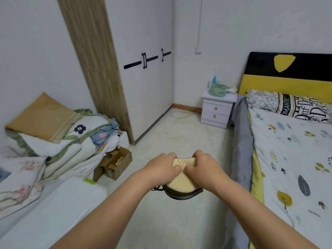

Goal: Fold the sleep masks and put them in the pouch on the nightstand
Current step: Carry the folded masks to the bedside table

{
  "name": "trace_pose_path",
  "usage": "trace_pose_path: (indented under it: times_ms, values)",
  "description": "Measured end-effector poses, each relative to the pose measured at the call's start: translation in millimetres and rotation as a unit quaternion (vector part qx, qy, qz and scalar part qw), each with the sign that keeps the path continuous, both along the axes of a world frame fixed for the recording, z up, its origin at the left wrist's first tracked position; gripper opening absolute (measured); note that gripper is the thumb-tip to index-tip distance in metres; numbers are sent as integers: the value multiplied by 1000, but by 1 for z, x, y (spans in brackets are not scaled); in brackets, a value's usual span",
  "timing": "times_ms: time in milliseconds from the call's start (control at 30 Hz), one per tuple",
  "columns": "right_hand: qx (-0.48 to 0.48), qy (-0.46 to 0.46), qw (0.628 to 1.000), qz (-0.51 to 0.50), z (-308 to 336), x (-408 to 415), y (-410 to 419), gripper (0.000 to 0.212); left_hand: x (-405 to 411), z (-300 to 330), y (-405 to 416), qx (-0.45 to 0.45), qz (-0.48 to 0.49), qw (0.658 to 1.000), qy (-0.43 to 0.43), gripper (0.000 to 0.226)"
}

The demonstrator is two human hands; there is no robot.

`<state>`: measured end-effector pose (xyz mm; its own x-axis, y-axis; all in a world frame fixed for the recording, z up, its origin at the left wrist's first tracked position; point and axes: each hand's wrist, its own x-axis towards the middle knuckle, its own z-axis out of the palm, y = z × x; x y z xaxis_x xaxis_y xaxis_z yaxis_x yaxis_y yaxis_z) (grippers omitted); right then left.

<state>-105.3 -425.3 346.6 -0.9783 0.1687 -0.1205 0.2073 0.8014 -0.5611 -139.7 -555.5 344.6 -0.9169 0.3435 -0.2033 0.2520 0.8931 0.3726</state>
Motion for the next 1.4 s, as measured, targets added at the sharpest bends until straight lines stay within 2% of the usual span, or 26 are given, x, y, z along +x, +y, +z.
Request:
trace_pose_path:
  times_ms: [433,733,1167,1400]
  values:
    - [-20,47,997,-58,18,-187,72,34,-200,27,75,-6,-53,998,28,44]
    - [-22,28,995,-91,7,-289,109,33,-313,17,115,1,-93,996,-2,40]
    - [-18,33,985,-167,11,-495,144,33,-543,24,158,2,-188,982,9,39]
    - [-21,21,979,-203,-1,-576,183,32,-628,11,203,-6,-221,975,-2,37]
